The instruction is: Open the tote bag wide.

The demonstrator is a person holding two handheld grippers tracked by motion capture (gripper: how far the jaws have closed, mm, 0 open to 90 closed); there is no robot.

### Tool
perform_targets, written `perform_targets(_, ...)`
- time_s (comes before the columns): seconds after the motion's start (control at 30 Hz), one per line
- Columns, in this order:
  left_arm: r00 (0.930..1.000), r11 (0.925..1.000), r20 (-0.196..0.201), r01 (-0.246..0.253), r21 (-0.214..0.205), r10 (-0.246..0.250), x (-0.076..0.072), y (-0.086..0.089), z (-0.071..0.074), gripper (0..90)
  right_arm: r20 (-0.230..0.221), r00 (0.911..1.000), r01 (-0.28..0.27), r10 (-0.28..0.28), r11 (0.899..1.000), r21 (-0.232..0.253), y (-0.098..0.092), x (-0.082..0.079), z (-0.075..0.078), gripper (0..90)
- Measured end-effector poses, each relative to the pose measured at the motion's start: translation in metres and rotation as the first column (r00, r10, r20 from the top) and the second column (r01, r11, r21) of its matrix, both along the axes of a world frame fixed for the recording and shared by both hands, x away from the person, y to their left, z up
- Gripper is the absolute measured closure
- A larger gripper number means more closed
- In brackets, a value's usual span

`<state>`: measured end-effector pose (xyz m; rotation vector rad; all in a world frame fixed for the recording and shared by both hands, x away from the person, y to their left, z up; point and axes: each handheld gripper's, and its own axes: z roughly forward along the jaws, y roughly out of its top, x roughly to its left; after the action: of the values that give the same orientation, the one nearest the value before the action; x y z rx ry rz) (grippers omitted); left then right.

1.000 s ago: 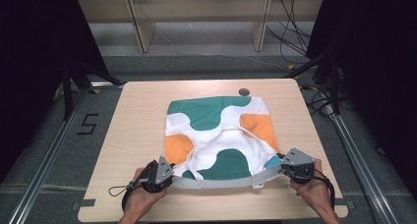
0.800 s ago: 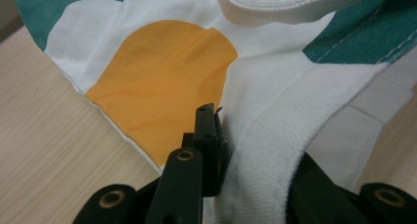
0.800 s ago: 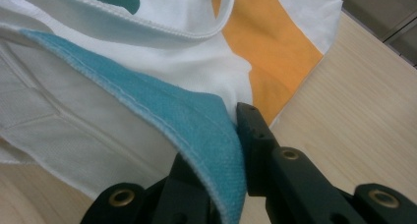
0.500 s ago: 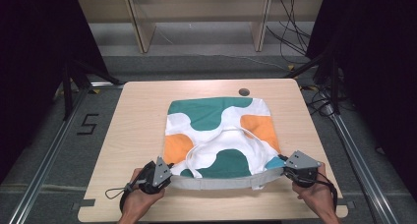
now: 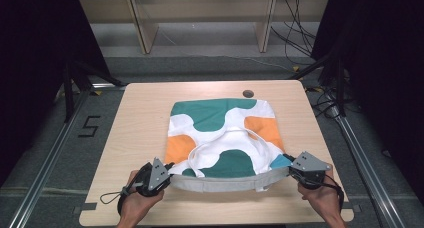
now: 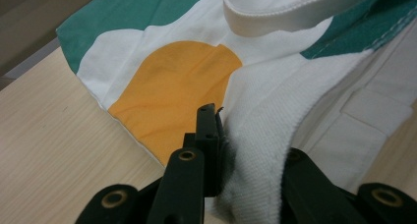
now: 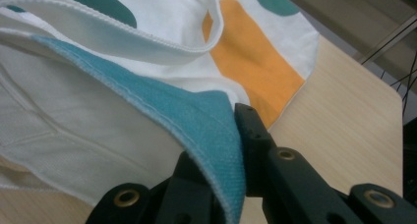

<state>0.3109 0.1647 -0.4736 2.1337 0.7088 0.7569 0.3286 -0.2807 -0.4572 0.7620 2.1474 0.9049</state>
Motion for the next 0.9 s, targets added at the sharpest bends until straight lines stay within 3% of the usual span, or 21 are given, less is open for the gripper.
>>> perform_targets(0.17,0.9995,1.0000,0.033,0.002,0.006,-0.003,-0.001,0.004,0.010,82.6,0.038,0.9991,-0.017,0.017,1.000,0.010,0.004,-0.003,0.010,87.0)
perform_targets(0.3,0.9986,0.9998,0.052,0.001,-0.018,0.000,-0.001,0.007,0.020,83.1,0.059,0.9980,-0.023,0.022,1.000,0.016,0.006,-0.004,0.020,87.4)
perform_targets(0.33,0.9991,0.9996,0.041,-0.002,-0.028,0.003,-0.001,0.007,0.022,83.1,0.063,0.9978,-0.020,0.018,0.999,0.025,0.006,-0.004,0.023,87.4)
perform_targets(0.4,0.9979,0.9991,0.064,-0.005,-0.042,0.008,-0.001,0.008,0.029,83.5,0.097,0.9950,-0.027,0.025,0.999,0.022,0.007,-0.002,0.032,87.5)
perform_targets(0.53,0.9931,0.9995,0.117,0.006,-0.031,-0.003,0.000,0.009,0.049,84.6,0.134,0.9907,-0.029,0.026,0.999,0.025,0.007,-0.001,0.049,87.7)
perform_targets(0.6,0.9895,0.9994,0.145,0.006,-0.033,-0.002,0.001,0.011,0.063,84.9,0.146,0.9890,-0.029,0.024,0.999,0.031,0.007,-0.002,0.057,87.8)
perform_targets(0.83,0.9661,0.9993,0.258,0.008,-0.037,0.001,0.004,0.017,0.108,86.2,0.236,0.9712,-0.040,0.031,0.999,0.033,0.010,-0.004,0.094,88.0)
perform_targets(0.9,0.9584,0.9984,0.285,0.006,-0.056,0.010,0.002,0.018,0.120,86.3,0.252,0.9671,-0.046,0.037,0.998,0.031,0.011,-0.005,0.106,88.1)
